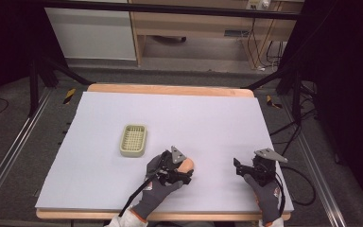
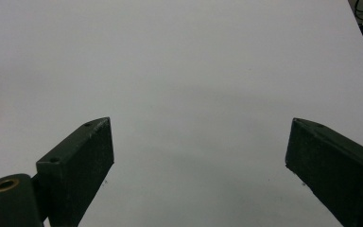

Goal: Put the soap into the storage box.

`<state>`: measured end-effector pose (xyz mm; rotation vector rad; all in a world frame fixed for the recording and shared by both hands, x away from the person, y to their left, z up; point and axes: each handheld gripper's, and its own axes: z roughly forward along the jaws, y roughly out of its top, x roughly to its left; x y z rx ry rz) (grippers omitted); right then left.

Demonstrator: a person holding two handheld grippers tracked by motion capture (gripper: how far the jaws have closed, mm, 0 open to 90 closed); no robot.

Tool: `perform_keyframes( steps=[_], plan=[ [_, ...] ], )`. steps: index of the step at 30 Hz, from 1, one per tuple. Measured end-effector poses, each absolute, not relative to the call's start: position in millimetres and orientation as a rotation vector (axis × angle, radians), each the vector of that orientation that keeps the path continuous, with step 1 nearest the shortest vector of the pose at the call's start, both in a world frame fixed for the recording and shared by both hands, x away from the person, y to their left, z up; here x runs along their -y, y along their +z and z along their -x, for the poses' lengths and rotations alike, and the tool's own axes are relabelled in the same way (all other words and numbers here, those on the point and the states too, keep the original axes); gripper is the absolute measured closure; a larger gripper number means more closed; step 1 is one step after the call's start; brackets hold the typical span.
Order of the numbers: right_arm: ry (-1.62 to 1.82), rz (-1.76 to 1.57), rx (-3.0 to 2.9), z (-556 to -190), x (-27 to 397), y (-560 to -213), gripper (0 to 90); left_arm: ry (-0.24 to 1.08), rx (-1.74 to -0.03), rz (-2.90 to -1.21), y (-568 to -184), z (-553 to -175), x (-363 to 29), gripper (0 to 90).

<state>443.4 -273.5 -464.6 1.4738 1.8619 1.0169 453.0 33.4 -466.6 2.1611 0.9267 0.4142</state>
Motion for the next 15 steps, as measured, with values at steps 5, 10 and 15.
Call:
perform_keyframes(
  steps=[5,10,15],
  plan=[
    [1.015,-1.474,-1.864,-443.6,273.6,-464.7,8.9,0.411,-0.932,-2.175,-469.3,-453.5,-32.0,21.3],
    [1.011,-1.475,-1.866,-443.9,273.4,-465.0,8.9,0.403,-0.940,-2.190,-472.8,-454.6,-30.9,21.5],
    [1.011,-1.475,-1.866,-444.0,273.3,-465.1,8.8,0.400,-0.951,-2.199,-477.0,-455.6,-30.2,23.4]
  ],
)
